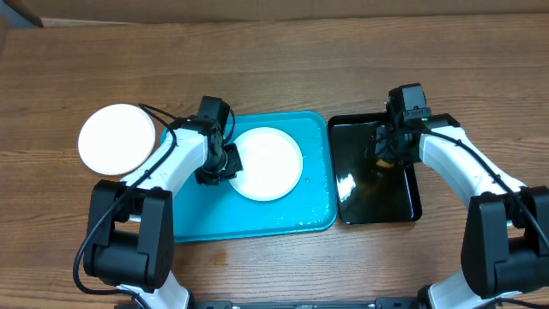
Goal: Clean dirty plates on tray and stack at the side
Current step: 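Return the sponge to the black tray with the right gripper, then lift the white plate off the teal tray with the left gripper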
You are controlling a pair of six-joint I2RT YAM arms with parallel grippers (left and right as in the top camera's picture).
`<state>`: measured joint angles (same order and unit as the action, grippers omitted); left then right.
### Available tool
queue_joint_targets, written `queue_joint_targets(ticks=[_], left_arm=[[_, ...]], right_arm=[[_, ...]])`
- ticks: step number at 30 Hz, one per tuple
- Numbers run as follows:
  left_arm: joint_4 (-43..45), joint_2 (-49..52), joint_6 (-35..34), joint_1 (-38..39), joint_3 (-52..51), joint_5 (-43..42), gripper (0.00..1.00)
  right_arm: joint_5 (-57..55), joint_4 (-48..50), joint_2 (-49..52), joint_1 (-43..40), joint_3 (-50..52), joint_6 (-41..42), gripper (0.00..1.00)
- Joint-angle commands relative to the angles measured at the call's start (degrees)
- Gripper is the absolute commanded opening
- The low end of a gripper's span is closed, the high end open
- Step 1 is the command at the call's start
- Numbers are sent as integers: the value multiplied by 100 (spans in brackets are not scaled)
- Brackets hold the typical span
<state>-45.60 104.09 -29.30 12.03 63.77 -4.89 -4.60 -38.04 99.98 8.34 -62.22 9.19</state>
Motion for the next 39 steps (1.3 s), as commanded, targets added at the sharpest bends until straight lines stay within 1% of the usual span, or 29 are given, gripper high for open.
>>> queue_joint_targets(ticks=[1,2,4,5,6,9,11,14,15,18,21,22,26,31,39], left_arm=[[0,-28,103,37,9,83,25],[4,-28,103,37,9,83,27],[46,-28,105,37,9,85,28],[68,-28,105,37,9,87,28],[98,-28,105,37,9,87,28],[162,-28,101,39,9,83,28],[170,-28,101,48,9,81,27],[173,-28,103,101,9,87,20],[170,-28,101,129,9,87,17],[170,-28,103,214,9,90,9],[173,-28,103,302,9,146,7],[173,-28,103,317,9,199,4],[155,-31,127,343,11,439,4],[87,-177,192,343,94,522,4],[122,-1119,247,343,175,1071,4]], right_arm=[[-92,63,15,-7,33,-35,42],[-90,116,13,-7,24,-76,56],[-74,127,-9,-7,-98,-76,83],[-9,24,-37,-7,-223,-74,89],[81,-138,-72,-7,-385,-72,92],[389,-739,-210,-7,-957,-72,96],[450,-1097,-295,-7,-1322,-70,99],[446,-1429,-358,-7,-1663,-70,100],[442,-1484,-363,-7,-1700,-70,100],[402,-1624,-358,-7,-1698,-72,100],[404,-1788,-358,-7,-1698,-70,100],[404,-1803,-358,-7,-1698,-70,100],[407,-1797,-358,-7,-1698,-70,100],[407,-1797,-358,-7,-1698,-70,100],[407,-1784,-358,-7,-1698,-70,100]])
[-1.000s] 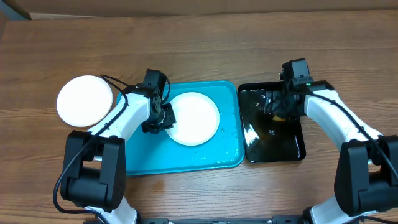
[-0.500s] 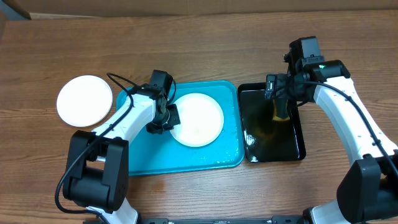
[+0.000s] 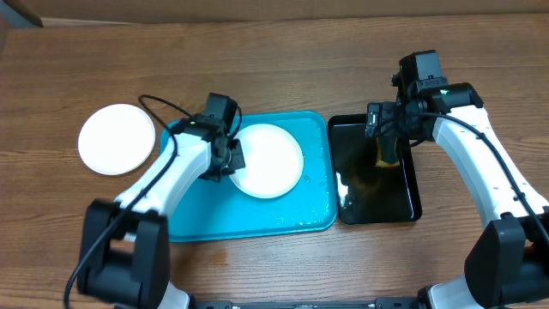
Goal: Clean dirty plates on tray and stack at the side
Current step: 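Lift the white plate off the teal tray with the left gripper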
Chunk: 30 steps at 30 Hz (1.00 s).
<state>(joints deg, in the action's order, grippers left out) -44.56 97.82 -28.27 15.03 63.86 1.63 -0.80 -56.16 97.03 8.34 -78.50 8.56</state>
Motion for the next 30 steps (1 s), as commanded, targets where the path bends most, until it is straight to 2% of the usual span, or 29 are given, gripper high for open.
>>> queue_joint_targets(ticks=[1,6,18,30], left_arm=[[26,-597,188,44,166,439,4],[199,-918,511,44,166,435,4],[848,-946,1012,146,184,280,4],[787,-944,1001,660,997,280,4]], right_arm=[[26,28,-63,-7,-70,-7,100],[26,28,-63,-7,-70,-7,100],[26,28,-63,-7,-70,-7,100],[92,219,-63,-7,-70,4,100]])
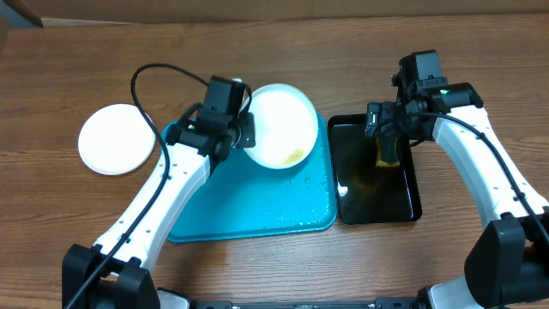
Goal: Clean dirty plates on tray and stack at the side
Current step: 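Lift the white plate off the teal tray with the left gripper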
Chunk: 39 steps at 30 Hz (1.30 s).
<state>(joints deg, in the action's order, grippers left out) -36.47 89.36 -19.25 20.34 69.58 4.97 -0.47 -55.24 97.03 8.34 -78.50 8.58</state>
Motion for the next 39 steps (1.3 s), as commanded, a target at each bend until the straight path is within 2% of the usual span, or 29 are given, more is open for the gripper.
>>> queue_joint_targets(ticks=[1,8,18,22,32,39], left_arm=[[-61,-98,81,177,529,-55,4],[-74,-98,24,551,964,-48,4],[245,103,-227,960,988,-11,4],[450,293,-308,1056,988,-9,4],[1342,846,-256,1296,999,39,4],[1996,1014,299,1742,999,809,4]], right_arm=[[55,170,-63,-9,-70,55,100],[68,555,-66,-544,-76,826,100],[713,704,-63,-2181,-74,817,100],[702,610,-63,-2601,-70,815,100],[702,610,-63,-2835,-70,815,100],[702,610,-63,-2833,-70,815,100]])
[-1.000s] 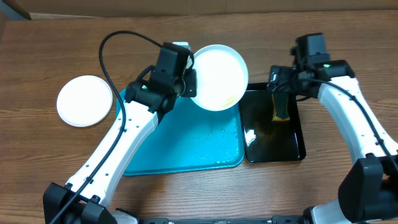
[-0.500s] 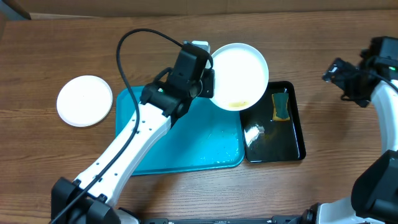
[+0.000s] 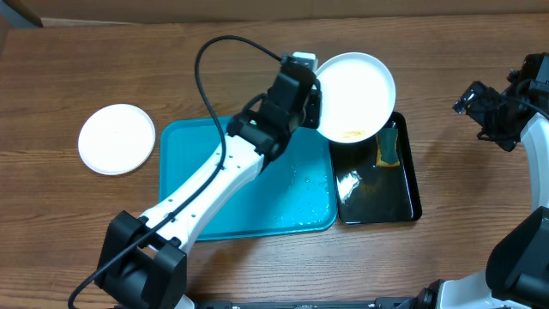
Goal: Clean dirty plates on tray and stack at the side
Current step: 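Lift the white plate off the teal tray with the left gripper, then carry the white plate left and lower it onto the plate stack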
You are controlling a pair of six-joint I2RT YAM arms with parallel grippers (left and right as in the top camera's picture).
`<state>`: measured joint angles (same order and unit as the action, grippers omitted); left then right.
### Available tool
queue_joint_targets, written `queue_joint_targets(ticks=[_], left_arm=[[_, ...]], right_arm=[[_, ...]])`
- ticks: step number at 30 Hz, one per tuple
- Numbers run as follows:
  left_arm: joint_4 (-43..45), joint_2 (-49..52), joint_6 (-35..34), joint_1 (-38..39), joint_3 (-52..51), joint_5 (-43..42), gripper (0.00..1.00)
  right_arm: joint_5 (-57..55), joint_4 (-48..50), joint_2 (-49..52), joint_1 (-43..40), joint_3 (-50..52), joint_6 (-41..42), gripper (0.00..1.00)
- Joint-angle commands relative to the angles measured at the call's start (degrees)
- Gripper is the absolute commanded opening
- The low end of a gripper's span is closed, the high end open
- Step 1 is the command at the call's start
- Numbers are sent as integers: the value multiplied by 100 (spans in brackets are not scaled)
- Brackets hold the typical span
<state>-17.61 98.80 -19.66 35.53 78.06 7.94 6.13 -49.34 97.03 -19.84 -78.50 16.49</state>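
Note:
A white plate (image 3: 356, 90) is held tilted over the far end of the black tray (image 3: 377, 193), with yellowish residue at its lower rim. My left gripper (image 3: 314, 101) is shut on the plate's left rim, its arm stretched across the blue tray (image 3: 249, 189). A yellow-green sponge (image 3: 388, 148) lies in the black tray just under the plate's edge. My right gripper (image 3: 482, 110) hangs at the far right, away from the tray, with its fingers apart and nothing in them. A clean white plate (image 3: 117, 139) rests on the table to the left.
The blue tray carries only water droplets near its right side. Dark liquid glistens in the black tray. A black cable (image 3: 214, 60) loops above the left arm. A cardboard edge runs along the table's far side.
My left gripper has carried the plate from over the blue tray's far edge to over the black tray. My right gripper has let go of the sponge and moved off to the right.
The plate lay flat on the blue tray with my left gripper at its left rim, while my right gripper held the sponge in the black tray. Then the plate was lifted and tilted over the blue tray. Now it hangs over the black tray, with the sponge left lying there.

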Motion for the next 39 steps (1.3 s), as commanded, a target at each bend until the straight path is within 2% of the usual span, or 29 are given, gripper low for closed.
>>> queue_joint_targets(ticks=[1,12,23,34,39], left_arm=[[138,74,457,313,151,693,4],[424,85,2140,1307,151,2920,4],[780,85,3324,2028,149,4081,4],[1410,87,5027,2649,149,4837,4],[1620,87,5252,2756,149,5254,4]], right_arm=[[42,20,-63,-15,-70,24,100],[42,20,-63,-17,-70,24,100],[42,17,-63,-15,-70,24,100],[42,20,-63,-15,-70,24,100],[42,20,-63,-15,-70,24,100]])
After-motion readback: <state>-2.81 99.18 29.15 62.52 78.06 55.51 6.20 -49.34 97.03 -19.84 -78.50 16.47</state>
